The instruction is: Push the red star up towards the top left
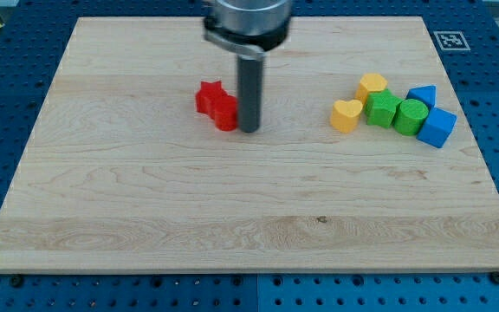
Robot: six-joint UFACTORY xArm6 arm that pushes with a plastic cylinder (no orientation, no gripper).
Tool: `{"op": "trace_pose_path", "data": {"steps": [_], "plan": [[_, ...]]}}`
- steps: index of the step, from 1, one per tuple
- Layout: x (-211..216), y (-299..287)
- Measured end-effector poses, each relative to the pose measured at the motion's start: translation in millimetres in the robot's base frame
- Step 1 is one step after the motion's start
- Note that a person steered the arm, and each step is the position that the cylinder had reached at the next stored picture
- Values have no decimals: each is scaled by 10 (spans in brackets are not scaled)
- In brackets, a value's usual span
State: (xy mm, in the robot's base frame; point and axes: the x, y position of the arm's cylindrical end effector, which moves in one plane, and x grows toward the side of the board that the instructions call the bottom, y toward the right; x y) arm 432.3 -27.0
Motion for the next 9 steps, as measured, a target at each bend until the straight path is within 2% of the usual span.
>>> {"op": "trace_pose_path", "data": {"steps": [1, 2, 4, 5, 6, 7, 9], "plan": [[-206, -416], [-552, -677], [-965, -1061], [-907, -783], [-798, -250], [-924, -132], [-1191, -566]]}}
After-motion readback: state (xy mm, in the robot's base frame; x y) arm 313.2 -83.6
